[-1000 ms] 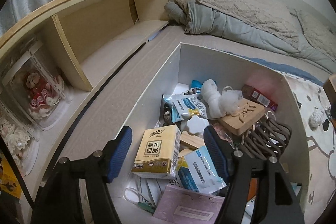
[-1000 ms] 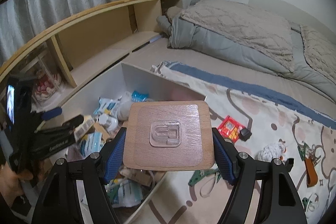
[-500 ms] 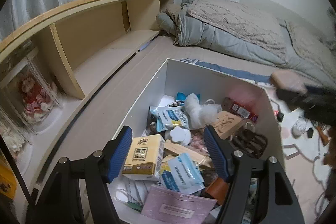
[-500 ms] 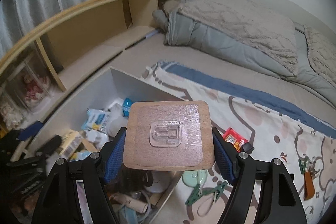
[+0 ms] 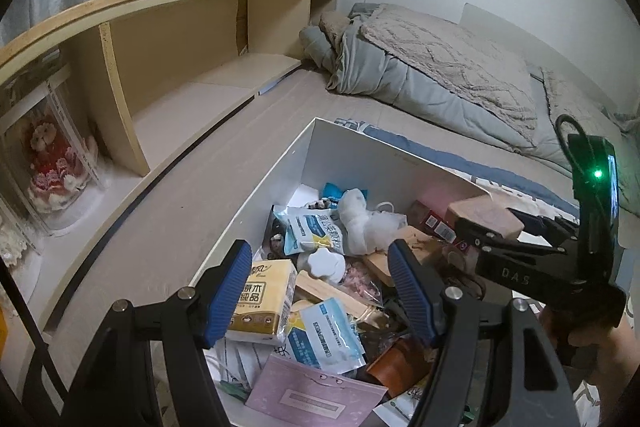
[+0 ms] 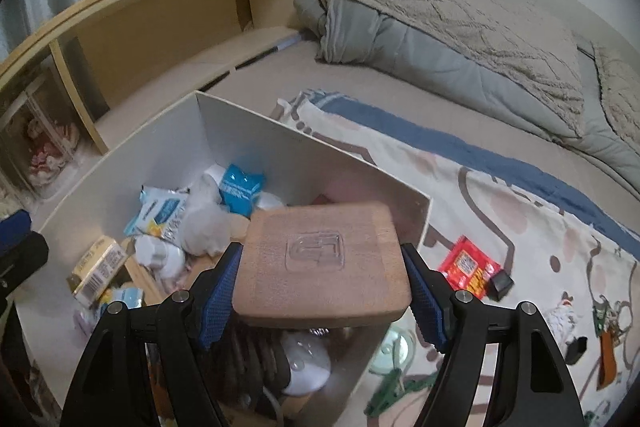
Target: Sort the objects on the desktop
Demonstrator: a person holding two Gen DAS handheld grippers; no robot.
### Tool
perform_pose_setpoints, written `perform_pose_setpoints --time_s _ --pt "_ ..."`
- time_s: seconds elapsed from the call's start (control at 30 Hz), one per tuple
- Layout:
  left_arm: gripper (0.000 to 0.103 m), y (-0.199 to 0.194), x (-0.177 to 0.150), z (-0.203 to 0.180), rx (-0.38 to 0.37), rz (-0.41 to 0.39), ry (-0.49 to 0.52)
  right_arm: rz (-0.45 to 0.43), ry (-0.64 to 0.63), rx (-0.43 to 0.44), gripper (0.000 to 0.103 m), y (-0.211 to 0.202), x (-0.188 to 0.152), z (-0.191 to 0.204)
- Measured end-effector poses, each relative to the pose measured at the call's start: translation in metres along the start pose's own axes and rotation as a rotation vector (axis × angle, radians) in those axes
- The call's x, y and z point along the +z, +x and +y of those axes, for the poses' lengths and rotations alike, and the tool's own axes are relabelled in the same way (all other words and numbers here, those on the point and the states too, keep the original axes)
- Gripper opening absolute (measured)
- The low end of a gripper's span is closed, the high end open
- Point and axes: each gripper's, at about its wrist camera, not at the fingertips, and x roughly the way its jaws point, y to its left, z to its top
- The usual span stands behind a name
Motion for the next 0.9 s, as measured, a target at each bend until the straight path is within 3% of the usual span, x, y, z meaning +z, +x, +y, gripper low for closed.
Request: perform_pose_setpoints --time_s 0.03,0.1,0.23,0.57,0.9 --pt "0.08 0.0 0.0 0.0 0.008 -0.003 -0.001 -0.016 0.005 -0.004 0.077 -0.002 0.001 0.0" --pt "0.084 0.0 -0.001 0.001 0.015 -0.015 -0.01 -0.033 0.031 -0.01 0.077 -0.005 0.004 -0.002" --pt "0.084 -0.001 0.001 0.001 0.004 -0.019 -0.019 -0.036 0.062 0.01 0.085 -0.008 0.004 -0.006" --pt "0.085 -0.012 0.002 -0.005 -0.002 -0.036 0.0 -0.025 0.029 0.004 0.085 -0.021 -0.004 -0.008" --pt "0.086 -0.03 0.003 -0.012 -0.011 -0.075 0.039 -0.122 -0.008 -0.041 0.085 -0.07 0.006 -0.004"
